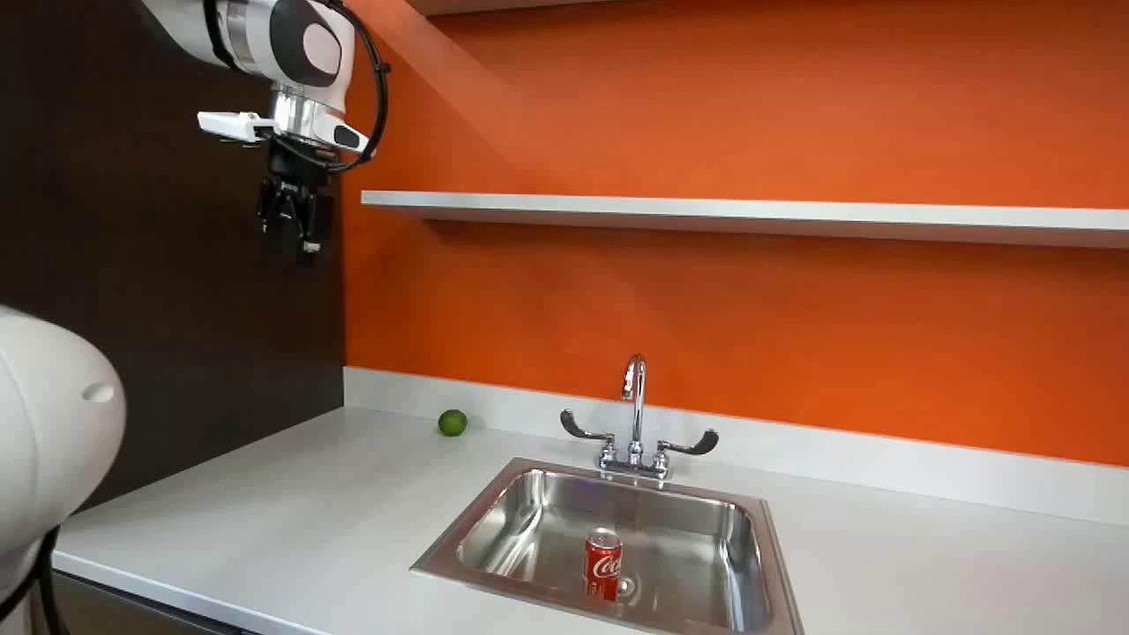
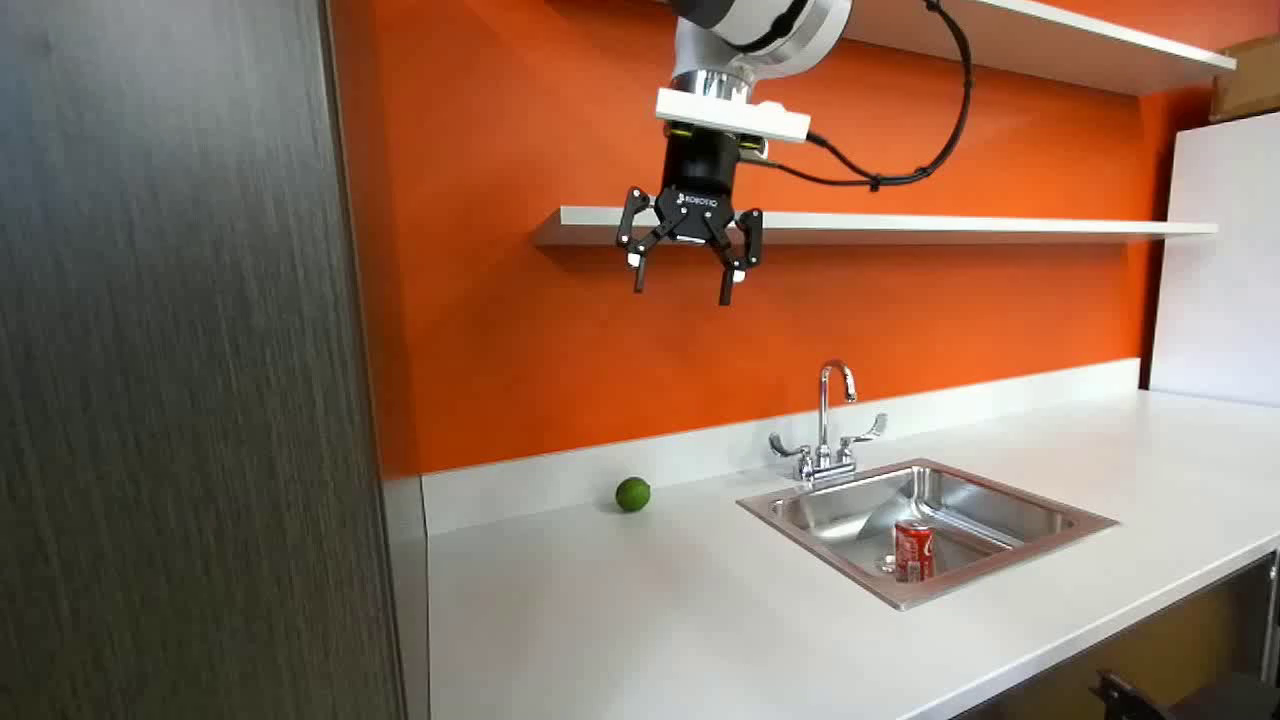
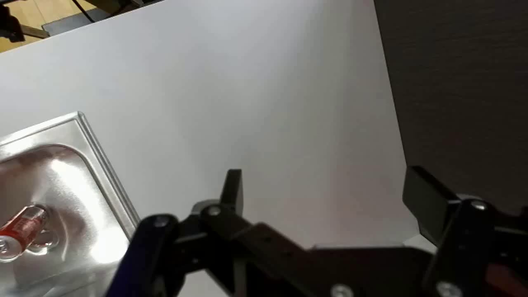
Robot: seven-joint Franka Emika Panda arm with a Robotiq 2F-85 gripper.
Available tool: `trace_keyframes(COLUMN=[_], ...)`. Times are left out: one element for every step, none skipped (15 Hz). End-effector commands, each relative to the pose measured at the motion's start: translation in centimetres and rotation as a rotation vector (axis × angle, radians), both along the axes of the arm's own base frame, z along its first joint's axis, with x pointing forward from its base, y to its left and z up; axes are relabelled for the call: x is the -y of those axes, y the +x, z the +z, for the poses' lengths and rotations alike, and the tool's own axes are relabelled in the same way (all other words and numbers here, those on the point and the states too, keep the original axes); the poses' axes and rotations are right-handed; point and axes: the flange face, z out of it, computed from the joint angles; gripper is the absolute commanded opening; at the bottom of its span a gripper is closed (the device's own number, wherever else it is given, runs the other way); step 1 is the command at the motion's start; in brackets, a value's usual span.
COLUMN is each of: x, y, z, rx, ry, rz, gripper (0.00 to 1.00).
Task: Remove the can from the sink
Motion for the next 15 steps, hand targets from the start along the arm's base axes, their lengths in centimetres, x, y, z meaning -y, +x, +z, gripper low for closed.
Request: trace_keyframes(x=[0.0,0.0,0.0,0.0,0.0,0.0,0.2,0.9,1.6,2.3,3.3,4.6,5.7,6.9,8.1], y=[0.0,0.0,0.0,0.0,0.0,0.0,0.1,0.4,0.7,0.9,1.2,1.5,1.9,2.2,2.6], z=[0.1,0.1,0.1,0.1,0.1,0.1,-0.1,-0.7,-1.2,-1.7,-2.4,-3.3,-4.2,-5.1,-6.0], rx=[-0.001,-0.001,-0.001,-0.001,-0.001,-0.001,-0.001,0.005,0.007,0.008,0.009,0.008,0.007,0.008,0.008], ry=[0.000,0.000,0.000,0.000,0.000,0.000,-0.001,-0.009,-0.022,-0.036,-0.054,-0.068,-0.077,-0.079,-0.079], rz=[0.000,0.000,0.000,0.000,0.000,0.000,-0.003,-0.001,0.001,-0.002,-0.002,-0.002,-0.006,-0.015,-0.027], gripper=[1.00,1.00,1.00,1.00,1.00,1.00,1.00,1.00,1.00,1.00,1.00,1.00,1.00,1.00,1.00])
